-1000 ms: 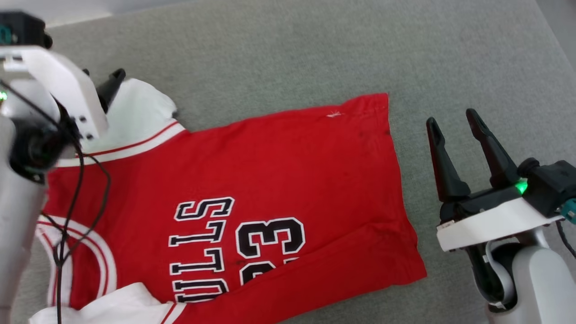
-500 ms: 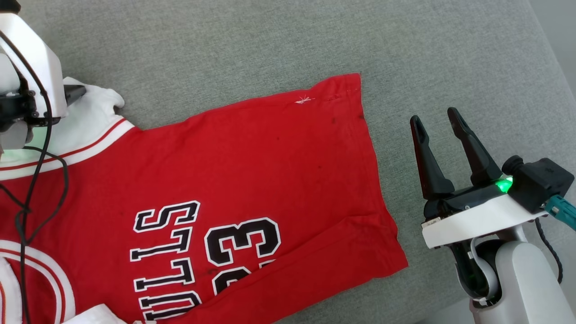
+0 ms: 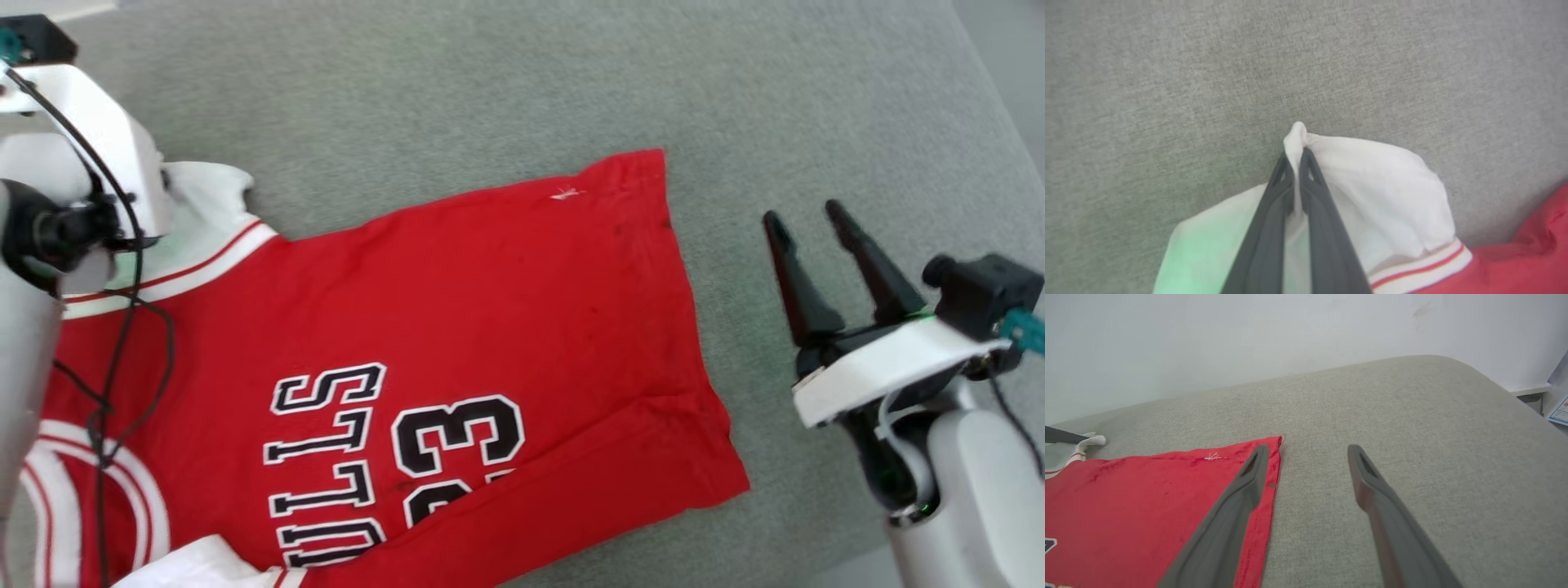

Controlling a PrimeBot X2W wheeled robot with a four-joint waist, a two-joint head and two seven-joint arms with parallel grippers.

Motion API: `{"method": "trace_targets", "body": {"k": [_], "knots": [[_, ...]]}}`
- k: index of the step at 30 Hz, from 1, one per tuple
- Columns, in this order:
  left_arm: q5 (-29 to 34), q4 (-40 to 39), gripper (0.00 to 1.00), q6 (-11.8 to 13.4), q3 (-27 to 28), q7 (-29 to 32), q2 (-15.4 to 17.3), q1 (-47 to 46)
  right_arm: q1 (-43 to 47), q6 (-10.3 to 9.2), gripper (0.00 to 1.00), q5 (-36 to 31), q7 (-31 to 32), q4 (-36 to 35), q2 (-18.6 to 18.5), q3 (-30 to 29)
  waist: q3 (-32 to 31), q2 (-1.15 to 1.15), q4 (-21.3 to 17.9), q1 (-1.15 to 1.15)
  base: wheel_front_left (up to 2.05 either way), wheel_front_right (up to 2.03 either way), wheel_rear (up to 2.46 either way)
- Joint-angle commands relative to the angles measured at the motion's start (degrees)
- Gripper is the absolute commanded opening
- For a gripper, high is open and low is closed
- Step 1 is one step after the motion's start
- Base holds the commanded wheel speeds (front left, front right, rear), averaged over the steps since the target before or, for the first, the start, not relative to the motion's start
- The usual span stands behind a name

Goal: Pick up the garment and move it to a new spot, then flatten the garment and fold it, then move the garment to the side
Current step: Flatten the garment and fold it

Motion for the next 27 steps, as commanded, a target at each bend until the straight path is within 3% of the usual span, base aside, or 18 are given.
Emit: {"method": "trace_targets", "body": {"k": [1,9,18,27], "knots": [[-0.6,0.8,0.0,-1.8,0.4,-4.7,-2.2,0.7,-3.4,0.0,1.0,1.0,2.7,3.5,-2.4,-0.2,-2.9,0.0,3.6,0.0,0.0,0.0,0.0],[1.3,0.2,0.0,-5.5,-0.7,-12.7,-5.2,-2.8,-10.6,-0.01,1.0,6.4,16.3,13.0,-6.7,0.1,-4.3,0.0,10.5,0.0,0.0,0.0,0.0],[2.0,-2.1,0.0,-7.5,-2.6,-15.5,-7.8,-5.1,-23.0,-0.01,1.0,7.5,34.3,23.7,-10.3,3.1,-1.2,0.0,16.5,0.0,0.0,0.0,0.0],[1.8,-2.0,0.0,-8.7,-3.9,-16.6,-8.7,-5.7,-27.9,0.01,1.0,8.9,42.0,32.3,-9.5,9.3,0.9,0.0,17.6,0.0,0.0,0.0,0.0]]}}
